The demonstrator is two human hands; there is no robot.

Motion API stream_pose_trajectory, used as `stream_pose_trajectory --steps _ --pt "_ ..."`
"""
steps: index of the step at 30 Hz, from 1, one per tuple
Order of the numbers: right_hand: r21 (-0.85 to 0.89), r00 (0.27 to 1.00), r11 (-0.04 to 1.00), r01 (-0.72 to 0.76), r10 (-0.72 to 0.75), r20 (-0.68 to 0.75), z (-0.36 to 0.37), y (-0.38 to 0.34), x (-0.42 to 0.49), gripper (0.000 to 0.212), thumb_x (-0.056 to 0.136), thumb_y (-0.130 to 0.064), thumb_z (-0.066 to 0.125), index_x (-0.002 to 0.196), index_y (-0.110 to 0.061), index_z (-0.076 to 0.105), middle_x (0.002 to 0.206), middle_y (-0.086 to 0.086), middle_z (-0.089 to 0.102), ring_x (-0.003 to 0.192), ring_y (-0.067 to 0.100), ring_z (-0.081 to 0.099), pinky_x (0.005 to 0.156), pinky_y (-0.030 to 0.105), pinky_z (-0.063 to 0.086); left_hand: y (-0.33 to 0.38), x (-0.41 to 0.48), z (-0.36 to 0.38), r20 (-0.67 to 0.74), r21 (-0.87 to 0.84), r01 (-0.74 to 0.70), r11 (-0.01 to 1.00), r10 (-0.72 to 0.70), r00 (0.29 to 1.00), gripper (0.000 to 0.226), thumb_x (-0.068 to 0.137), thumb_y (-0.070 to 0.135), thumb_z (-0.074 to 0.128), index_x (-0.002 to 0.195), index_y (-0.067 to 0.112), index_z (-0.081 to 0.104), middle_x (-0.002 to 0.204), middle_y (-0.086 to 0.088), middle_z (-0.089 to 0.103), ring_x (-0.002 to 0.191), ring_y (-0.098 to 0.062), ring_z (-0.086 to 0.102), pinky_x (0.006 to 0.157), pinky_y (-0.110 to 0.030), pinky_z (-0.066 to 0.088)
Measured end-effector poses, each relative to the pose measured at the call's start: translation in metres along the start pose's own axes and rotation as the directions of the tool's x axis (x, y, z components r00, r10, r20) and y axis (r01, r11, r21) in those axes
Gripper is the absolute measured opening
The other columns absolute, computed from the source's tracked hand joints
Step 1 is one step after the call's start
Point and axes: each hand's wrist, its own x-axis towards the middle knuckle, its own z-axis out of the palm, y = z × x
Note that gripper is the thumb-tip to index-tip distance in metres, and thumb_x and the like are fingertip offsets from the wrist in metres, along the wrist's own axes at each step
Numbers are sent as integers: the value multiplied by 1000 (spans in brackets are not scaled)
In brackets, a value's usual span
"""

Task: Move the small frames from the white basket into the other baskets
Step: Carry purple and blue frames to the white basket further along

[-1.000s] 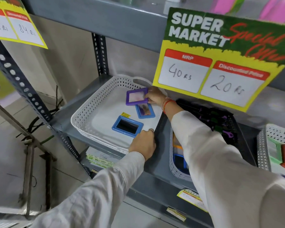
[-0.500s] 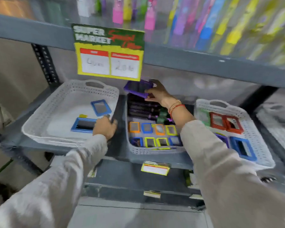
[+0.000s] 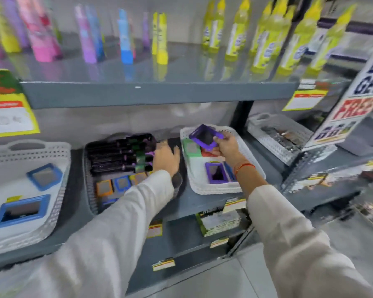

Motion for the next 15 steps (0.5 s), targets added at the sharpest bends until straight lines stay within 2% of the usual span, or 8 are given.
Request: stream_pose_trajectory --steps 2,4,5,7,9,11,13,15 --pt "-50 994 997 -54 49 -98 -18 12 0 24 87 -3 55 69 -19 52 61 5 55 29 3 54 33 17 46 14 0 24 55 -25 -29 999 30 998 46 96 19 46 133 -8 42 136 -27 47 129 -34 44 106 -35 31" --pt "-100 988 992 -75 60 -145 -28 22 -5 29 88 1 52 67 -18 52 62 9 54 39 12 53 40 25 46 21 1 45 101 -23 -39 999 41 994 41 96 15 45 129 -9 45 133 -28 49 126 -35 46 103 -35 32" --pt "-117 985 989 -88 68 -161 -30 28 -6 25 88 1 51 70 -15 55 64 11 55 44 15 51 43 27 45 23 1 55 114 -21 -29 999 32 993 38 96 14 44 126 -8 47 130 -27 51 123 -35 48 100 -36 34" --pt "-146 981 982 -123 98 -166 -35 36 -9 12 87 0 53 85 -10 58 67 13 56 48 15 49 36 23 44 24 2 69 126 -32 16 999 -12 992 36 95 14 44 124 -8 48 127 -27 53 119 -38 50 97 -39 38" --pt "-166 972 967 -192 164 -170 -36 42 -9 14 88 1 52 100 -5 56 74 15 60 53 21 55 29 18 43 25 2 80 137 -31 37 999 -32 990 39 95 13 45 126 -10 45 126 -29 53 118 -41 51 96 -42 40" --pt "-201 966 951 -234 204 -159 -36 52 -6 23 89 1 49 111 3 56 93 23 67 74 33 67 37 22 45 25 4 89 161 -28 49 998 -43 986 42 94 13 46 129 -11 43 129 -31 50 120 -42 49 99 -42 39" --pt "-283 960 919 -273 242 -139 -35 58 -6 27 88 -2 47 113 3 57 106 23 66 85 33 69 34 18 42 24 4 95 193 -16 64 998 -60 979 47 94 13 46 132 -13 38 134 -31 45 124 -42 45 103 -42 39" --pt "-325 955 898 -297 269 -128 -34 61 -6 24 87 -3 46 110 2 55 103 19 63 79 32 66 37 18 47 22 3 101 221 -10 92 996 -87 971 51 94 11 45 136 -14 33 138 -31 40 128 -43 41 107 -43 36"
